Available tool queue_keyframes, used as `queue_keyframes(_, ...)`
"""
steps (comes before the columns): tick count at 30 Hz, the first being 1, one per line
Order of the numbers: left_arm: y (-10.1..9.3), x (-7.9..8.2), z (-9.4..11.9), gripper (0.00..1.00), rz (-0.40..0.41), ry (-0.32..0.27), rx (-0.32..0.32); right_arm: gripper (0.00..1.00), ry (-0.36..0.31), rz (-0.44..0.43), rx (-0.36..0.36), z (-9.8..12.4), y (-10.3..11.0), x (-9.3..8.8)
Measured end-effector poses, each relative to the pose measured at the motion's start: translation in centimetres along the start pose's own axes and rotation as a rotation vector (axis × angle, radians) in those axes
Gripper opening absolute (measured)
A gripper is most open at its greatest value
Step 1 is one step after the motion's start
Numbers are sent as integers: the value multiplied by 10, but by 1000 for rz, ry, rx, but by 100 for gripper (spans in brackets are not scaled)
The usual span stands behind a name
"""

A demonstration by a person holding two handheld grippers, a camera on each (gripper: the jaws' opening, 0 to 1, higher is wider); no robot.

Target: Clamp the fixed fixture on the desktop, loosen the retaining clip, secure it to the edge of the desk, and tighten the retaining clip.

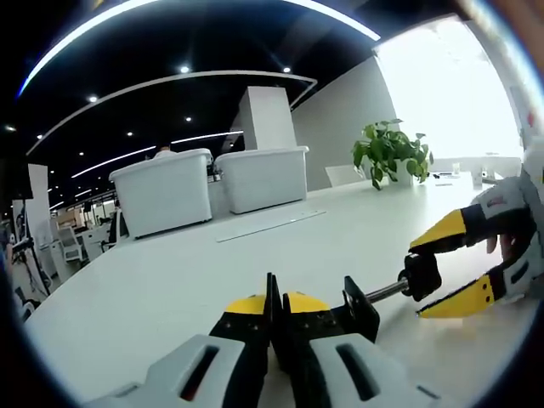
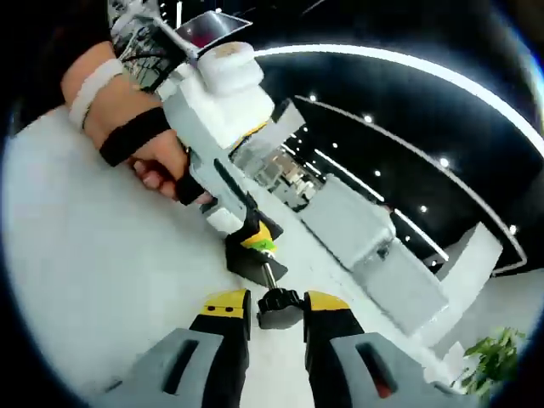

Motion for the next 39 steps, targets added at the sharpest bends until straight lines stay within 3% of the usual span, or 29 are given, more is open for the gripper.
queue_keyframes(3,1,0,0,6,3,0,-6,43,39,-350,40,8,-1,3)
queue_keyframes(5,0,0,0,6,8,-1,-8,43,90,-530,41,7,-16,-5)
queue_keyframes(8,1,-1,0,6,9,-1,-11,36,83,-664,31,5,-24,-8)
queue_keyframes(11,2,-1,0,6,8,-1,-15,36,93,-851,42,2,-26,-11)
queue_keyframes(17,0,-1,1,6,9,-3,-21,29,178,-1072,67,-6,-20,-27)
queue_keyframes(18,0,0,1,6,9,-3,-23,24,192,-1082,64,-7,-21,-28)
queue_keyframes(24,-2,1,0,6,15,-11,-31,23,231,-1108,86,-4,-17,-27)
queue_keyframes(26,-3,1,0,6,16,-13,-33,22,229,-1069,86,-5,-18,-27)
queue_keyframes(29,-1,1,0,6,18,-11,-31,21,196,-891,57,-5,-17,-22)
queue_keyframes(32,0,0,-1,6,17,-5,-29,20,119,-524,-3,-4,-15,-10)
queue_keyframes(34,-1,0,-2,6,15,-6,-32,17,50,-324,-31,-2,-9,-6)
queue_keyframes(36,0,0,-2,6,16,-6,-32,17,35,-197,-40,-1,-5,-4)
queue_keyframes(39,-3,1,1,6,15,-7,-31,17,24,-90,-53,0,-1,-4)
Point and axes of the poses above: the point that each gripper's makers call its tool centre point, and the gripper's own axes: z roughly backward along the fingers, y roughly to its left, x roughly out of its top, the point moved 7 cm from there along z, roughly backward along the fingers, and after that the axes turned 5 degrees about -x, right-handed, at the moved point
